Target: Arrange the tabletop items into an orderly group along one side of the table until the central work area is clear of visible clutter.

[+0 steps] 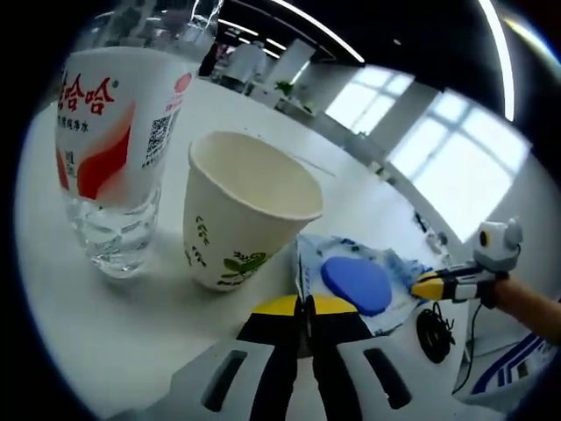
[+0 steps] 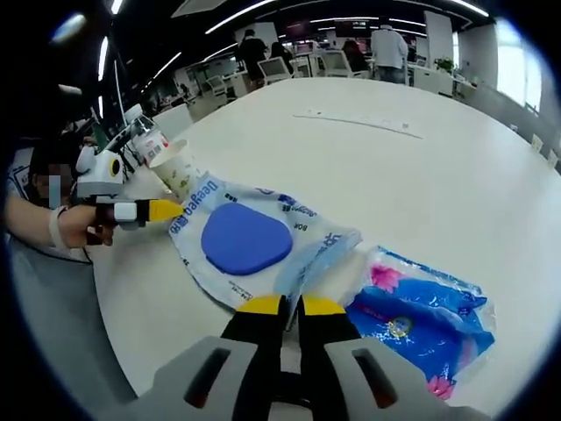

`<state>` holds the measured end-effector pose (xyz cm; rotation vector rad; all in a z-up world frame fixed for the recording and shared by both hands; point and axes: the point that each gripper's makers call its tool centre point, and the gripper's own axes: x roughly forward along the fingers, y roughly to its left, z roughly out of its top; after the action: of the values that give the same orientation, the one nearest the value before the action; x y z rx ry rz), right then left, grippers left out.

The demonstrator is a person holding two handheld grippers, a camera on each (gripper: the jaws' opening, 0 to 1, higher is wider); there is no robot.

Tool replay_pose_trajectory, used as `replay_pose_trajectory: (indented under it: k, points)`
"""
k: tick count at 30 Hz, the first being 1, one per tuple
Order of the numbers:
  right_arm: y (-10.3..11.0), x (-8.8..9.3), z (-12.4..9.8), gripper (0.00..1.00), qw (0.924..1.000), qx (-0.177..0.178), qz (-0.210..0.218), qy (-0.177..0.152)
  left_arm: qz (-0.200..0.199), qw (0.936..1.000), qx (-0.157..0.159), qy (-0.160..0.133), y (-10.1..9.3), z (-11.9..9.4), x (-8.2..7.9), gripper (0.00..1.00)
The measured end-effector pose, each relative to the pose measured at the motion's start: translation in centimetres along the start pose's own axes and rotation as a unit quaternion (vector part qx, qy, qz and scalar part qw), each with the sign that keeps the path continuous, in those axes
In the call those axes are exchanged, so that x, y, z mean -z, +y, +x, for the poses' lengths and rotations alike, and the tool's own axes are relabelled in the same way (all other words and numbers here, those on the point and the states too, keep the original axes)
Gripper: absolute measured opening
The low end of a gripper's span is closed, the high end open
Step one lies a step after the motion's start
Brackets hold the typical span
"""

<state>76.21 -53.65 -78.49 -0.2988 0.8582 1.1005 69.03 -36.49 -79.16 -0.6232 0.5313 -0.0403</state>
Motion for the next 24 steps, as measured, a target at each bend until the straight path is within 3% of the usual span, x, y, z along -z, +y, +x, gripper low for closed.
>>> replay_pose_trajectory:
  k: [12,17,24]
  points:
    - [-0.1,-0.4,-1.2,0.07,0.9999,0.014,-0.002,-0.010,0.008,0.9996,0.017,-0.021,-0.4,-0.6,-0.9,0.10]
    - [0.2,-0.8,-1.7,0.07,0.9995,0.013,0.004,-0.029,0.024,0.9992,0.022,-0.023,-0.4,-1.4,-1.1,0.14]
    - [1.4,-1.1,-2.4,0.20,0.9987,0.006,-0.001,-0.050,0.061,0.9953,0.074,-0.008,-2.6,-2.6,-0.5,0.21]
